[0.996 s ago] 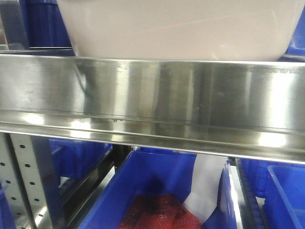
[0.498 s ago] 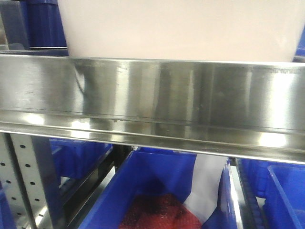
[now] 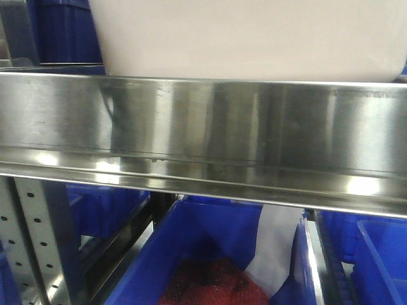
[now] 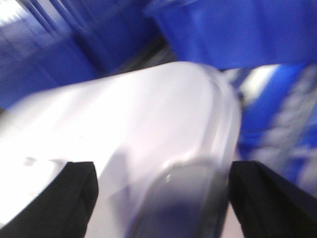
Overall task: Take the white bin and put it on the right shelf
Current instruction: 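Push the bin forward onto the shelf and lower it with both grippers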
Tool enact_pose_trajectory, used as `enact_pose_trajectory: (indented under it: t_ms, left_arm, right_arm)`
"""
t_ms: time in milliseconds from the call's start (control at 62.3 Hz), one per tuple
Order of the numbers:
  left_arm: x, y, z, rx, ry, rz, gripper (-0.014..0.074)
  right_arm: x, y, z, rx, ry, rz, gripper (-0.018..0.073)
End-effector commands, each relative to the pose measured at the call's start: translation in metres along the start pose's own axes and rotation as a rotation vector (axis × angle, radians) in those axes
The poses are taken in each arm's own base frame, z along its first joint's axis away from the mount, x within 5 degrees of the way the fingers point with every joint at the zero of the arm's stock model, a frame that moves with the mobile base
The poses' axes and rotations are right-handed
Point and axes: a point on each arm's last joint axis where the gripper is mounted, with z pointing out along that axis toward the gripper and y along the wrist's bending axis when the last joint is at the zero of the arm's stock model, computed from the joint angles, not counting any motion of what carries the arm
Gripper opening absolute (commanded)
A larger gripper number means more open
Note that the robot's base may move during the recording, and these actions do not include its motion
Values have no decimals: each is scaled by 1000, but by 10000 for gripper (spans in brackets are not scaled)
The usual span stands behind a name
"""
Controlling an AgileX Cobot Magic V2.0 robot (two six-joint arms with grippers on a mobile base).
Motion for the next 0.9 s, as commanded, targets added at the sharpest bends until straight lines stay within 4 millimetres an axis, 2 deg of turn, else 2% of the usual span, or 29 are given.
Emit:
enact_pose_trajectory:
  t_ms: [0, 225, 369, 466, 578, 642, 819, 851, 883]
  left_arm:
    - [-23, -31, -11, 32, -41, 128, 484]
    - [-37, -35, -19, -109, 36, 272, 484]
    - [-43, -49, -28, -129, 87, 343, 477]
    - [-41, -68, -36, -63, 133, 370, 422]
    - [-36, -88, -46, 17, 196, 397, 294]
    - [-32, -96, -51, 46, 223, 402, 192]
    - [-29, -112, -62, 61, 242, 416, -134]
    - [-28, -113, -63, 57, 247, 411, -127]
    - [-27, -112, -64, 47, 256, 396, -115]
  right_arm:
    - [-23, 12, -14, 54, -78, -131, 633]
    - [-27, 5, -17, 164, -66, -259, 633]
    - [-30, 15, -28, 159, -94, -283, 633]
    - [-33, 31, -43, 142, -130, -312, 633]
    - [-33, 49, -61, 105, -153, -337, 602]
    - [-33, 59, -69, 83, -163, -333, 531]
    - [-28, 81, -91, 29, -178, -332, 144]
    - [-27, 84, -94, 22, -173, -342, 69]
    - [-26, 86, -95, 14, -169, -346, 50]
